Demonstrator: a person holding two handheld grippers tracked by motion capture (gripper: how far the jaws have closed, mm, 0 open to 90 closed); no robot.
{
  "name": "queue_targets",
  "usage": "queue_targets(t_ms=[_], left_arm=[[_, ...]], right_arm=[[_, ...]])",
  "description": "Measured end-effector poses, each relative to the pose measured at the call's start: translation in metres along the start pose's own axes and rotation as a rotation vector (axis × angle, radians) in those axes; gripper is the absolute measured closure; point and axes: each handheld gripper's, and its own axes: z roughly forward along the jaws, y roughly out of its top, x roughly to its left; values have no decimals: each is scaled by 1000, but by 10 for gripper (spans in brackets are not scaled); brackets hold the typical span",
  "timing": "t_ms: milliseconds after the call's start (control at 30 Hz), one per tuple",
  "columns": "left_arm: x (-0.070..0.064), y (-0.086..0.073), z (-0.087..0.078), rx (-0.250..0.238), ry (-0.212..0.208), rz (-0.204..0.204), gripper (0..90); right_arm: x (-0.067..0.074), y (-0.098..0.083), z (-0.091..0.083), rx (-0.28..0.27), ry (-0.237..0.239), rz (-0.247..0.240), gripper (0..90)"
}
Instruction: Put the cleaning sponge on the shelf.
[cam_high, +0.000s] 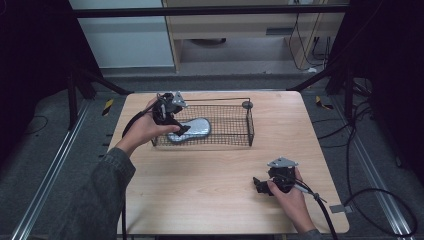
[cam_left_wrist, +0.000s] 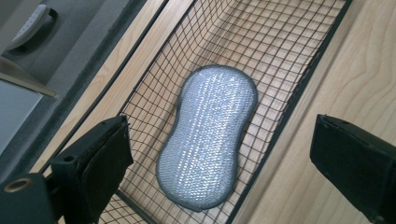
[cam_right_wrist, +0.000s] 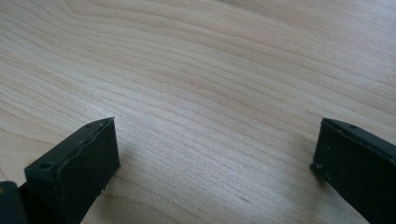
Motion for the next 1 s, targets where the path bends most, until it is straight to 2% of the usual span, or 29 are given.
queue_targets(t_ms=[200, 467, 600, 1000], left_arm=[[-13, 0, -5, -5, 4, -3, 50], [-26, -4, -15, -23, 2, -58, 49], [-34, -6, -20, -17, 2, -53, 49], [-53, -15, -29, -23, -2, -80, 44]], right_arm=[[0, 0, 0, -1, 0, 1, 5], [0, 0, 0, -1, 1, 1, 5], [0, 0, 0, -1, 1, 2, 5], [0, 0, 0, -1, 1, 2, 5]])
